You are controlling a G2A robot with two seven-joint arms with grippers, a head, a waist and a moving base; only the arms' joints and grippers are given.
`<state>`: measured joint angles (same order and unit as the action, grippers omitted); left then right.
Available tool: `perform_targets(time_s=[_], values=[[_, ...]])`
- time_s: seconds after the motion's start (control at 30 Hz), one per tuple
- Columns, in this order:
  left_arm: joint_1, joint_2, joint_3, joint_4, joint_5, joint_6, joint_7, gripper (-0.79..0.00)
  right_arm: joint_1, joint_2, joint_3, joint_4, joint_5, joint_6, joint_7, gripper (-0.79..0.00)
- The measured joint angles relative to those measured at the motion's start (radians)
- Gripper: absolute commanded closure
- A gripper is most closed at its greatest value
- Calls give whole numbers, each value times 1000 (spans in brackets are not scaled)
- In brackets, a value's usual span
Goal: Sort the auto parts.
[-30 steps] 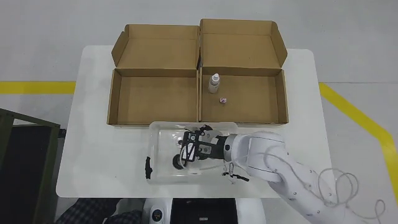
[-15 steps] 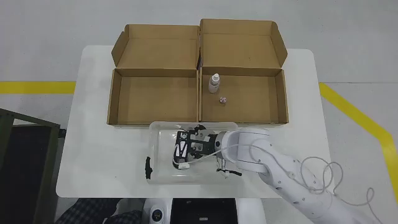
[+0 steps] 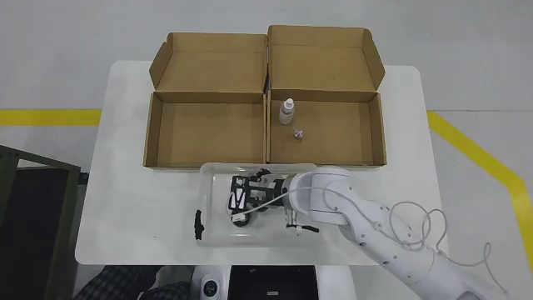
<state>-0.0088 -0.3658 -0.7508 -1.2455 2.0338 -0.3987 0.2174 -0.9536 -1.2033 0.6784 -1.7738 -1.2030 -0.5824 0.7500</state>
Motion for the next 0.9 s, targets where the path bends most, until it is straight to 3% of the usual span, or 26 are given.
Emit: perform_targets(time_s=[0.63,0.77,0.9], values=[[0,0,0,0,0,0,0,-785,61,-39,-60,108,35,-16,24,-376],[0,0,0,0,0,0,0,-785,73,-49,-72,134,42,-15,24,-360],[0,0,0,0,0,0,0,-785,83,-58,-85,158,46,-18,28,-289]])
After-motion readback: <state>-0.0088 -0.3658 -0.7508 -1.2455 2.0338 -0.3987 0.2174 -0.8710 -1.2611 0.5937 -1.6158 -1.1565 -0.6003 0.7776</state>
